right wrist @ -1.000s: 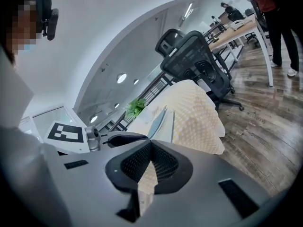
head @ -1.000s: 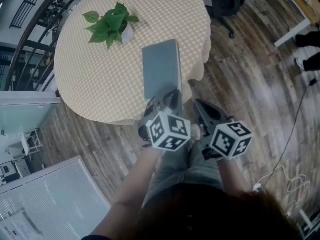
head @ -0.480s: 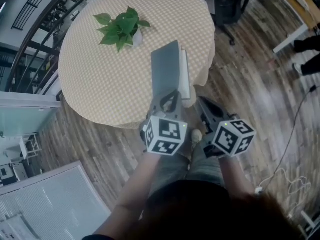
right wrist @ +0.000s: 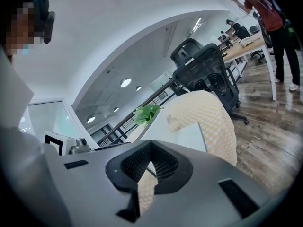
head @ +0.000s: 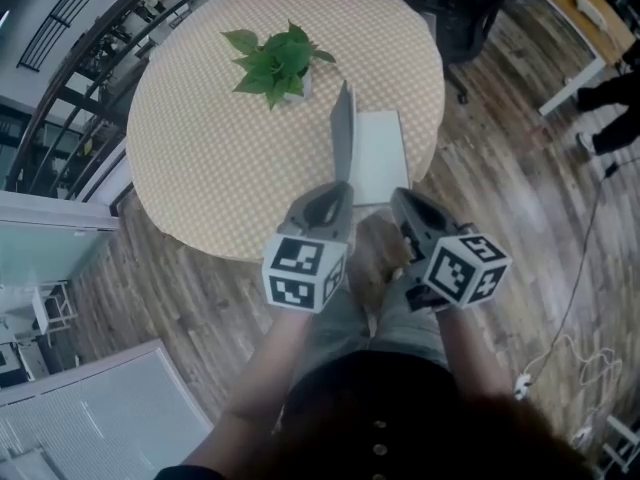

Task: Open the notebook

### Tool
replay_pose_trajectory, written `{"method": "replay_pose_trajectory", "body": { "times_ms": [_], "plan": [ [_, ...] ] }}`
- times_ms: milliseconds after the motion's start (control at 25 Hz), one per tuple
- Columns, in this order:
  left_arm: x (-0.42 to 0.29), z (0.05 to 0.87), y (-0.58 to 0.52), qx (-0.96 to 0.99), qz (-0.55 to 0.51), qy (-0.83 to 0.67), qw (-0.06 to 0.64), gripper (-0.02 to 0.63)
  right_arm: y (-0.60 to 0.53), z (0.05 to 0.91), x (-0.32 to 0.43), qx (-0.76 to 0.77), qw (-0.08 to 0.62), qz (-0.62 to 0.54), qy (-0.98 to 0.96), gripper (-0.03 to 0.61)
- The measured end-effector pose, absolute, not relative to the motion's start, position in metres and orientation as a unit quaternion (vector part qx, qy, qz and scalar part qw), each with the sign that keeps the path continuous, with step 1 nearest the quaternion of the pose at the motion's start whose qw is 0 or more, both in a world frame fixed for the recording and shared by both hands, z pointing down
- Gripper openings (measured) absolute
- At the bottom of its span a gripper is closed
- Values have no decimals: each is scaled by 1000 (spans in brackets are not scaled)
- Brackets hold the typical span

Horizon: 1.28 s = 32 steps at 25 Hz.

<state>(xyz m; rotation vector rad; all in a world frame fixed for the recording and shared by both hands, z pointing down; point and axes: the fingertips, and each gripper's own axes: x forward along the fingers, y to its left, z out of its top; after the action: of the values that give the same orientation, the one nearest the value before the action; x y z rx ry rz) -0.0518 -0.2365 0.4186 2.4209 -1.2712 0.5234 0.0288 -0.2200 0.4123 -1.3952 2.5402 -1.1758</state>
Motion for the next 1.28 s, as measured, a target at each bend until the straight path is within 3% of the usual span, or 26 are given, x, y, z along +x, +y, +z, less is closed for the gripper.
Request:
{"method": "replay_pose_trajectory", "body": {
  "times_ms": [720, 1280],
  "plan": [
    [-153, 438, -219, 853, 125, -423, 278, 26, -227, 417, -96, -439, -10, -364, 822, 11],
    [-194, 475, -209, 841, 144, -420, 308, 28, -228, 443, -129, -454, -37, -370, 809, 11]
  ]
}}
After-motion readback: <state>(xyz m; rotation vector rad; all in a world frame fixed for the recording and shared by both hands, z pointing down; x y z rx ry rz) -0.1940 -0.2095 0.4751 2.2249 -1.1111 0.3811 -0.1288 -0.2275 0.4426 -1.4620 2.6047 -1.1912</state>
